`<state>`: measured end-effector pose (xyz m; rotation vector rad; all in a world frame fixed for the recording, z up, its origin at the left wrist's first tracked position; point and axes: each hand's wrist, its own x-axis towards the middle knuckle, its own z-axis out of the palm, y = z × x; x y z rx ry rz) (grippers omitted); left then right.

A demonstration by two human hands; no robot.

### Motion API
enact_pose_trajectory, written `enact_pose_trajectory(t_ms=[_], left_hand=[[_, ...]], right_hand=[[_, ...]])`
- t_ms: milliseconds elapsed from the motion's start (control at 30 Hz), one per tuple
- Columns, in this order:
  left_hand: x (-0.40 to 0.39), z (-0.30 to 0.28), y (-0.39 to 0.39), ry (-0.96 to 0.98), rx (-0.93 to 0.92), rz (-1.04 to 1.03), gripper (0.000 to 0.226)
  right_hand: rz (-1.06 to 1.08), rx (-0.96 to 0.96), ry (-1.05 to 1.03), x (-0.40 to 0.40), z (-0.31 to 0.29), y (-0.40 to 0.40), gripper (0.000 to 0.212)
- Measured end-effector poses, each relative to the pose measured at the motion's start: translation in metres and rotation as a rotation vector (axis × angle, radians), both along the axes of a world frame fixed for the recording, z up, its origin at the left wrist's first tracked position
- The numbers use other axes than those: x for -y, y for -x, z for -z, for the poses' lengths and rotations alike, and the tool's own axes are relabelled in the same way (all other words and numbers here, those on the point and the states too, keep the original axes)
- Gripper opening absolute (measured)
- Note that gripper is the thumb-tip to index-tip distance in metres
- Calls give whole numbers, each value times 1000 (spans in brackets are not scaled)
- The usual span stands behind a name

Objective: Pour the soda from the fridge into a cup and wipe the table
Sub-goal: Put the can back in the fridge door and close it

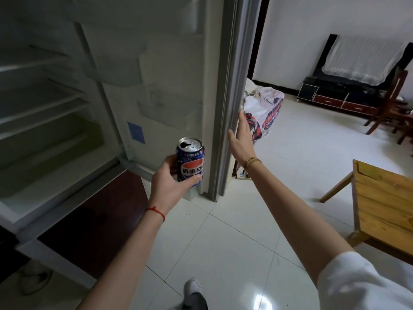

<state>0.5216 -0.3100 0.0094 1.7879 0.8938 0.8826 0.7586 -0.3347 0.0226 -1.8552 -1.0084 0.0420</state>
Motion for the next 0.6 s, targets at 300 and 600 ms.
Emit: enact_pose_trajectory(t_ms=[300, 600], left_hand=[[-39, -7, -78, -25, 4, 33, 63], [-81, -33, -142, -94, 65, 58, 60]], right_hand=[[-52, -155, -54, -43, -8, -76, 62], [-90, -208, -96, -90, -10, -140, 55]])
